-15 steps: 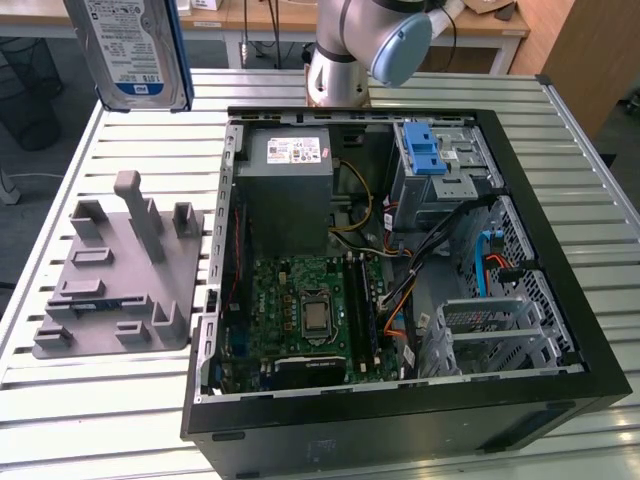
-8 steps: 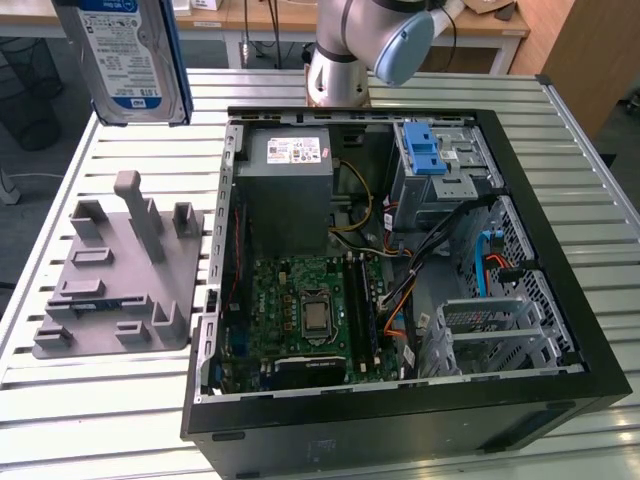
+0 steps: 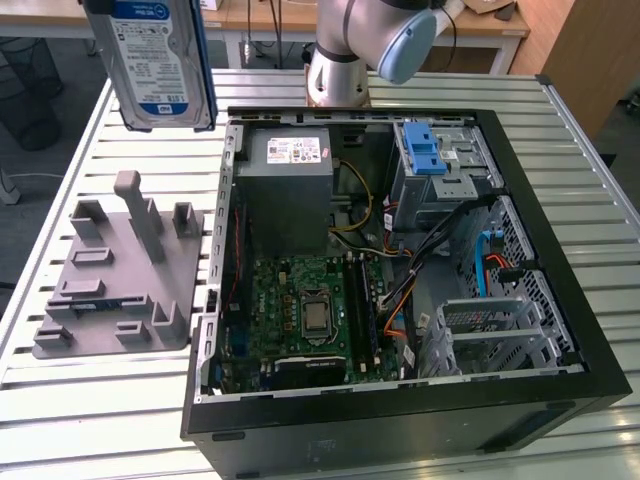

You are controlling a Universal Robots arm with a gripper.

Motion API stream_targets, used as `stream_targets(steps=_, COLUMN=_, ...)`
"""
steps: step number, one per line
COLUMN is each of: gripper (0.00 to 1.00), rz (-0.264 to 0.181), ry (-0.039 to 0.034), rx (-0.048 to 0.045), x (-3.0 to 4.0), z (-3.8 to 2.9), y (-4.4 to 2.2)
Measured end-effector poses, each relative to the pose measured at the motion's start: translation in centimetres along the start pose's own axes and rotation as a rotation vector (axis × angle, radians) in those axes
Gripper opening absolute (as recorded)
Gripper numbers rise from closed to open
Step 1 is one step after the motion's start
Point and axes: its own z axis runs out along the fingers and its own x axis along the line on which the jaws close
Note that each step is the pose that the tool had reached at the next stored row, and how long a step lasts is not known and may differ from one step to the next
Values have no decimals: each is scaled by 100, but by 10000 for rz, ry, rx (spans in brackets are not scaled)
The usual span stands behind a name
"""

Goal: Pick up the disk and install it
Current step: 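Pick up the disk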

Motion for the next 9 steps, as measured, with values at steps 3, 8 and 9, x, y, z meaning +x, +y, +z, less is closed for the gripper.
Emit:
stream_targets(steps=3, gripper=36, rz=-1, ry=1, rx=-1, x=-2, z=9, y=-135)
stream_targets(steps=8, gripper=36, rz=-1, ry=1, rx=-1, x=-5, z=21, y=-363)
stream_targets(steps=9, gripper=36, rz=0, ry=0, rx=0, x=-6, z=23, y=-408)
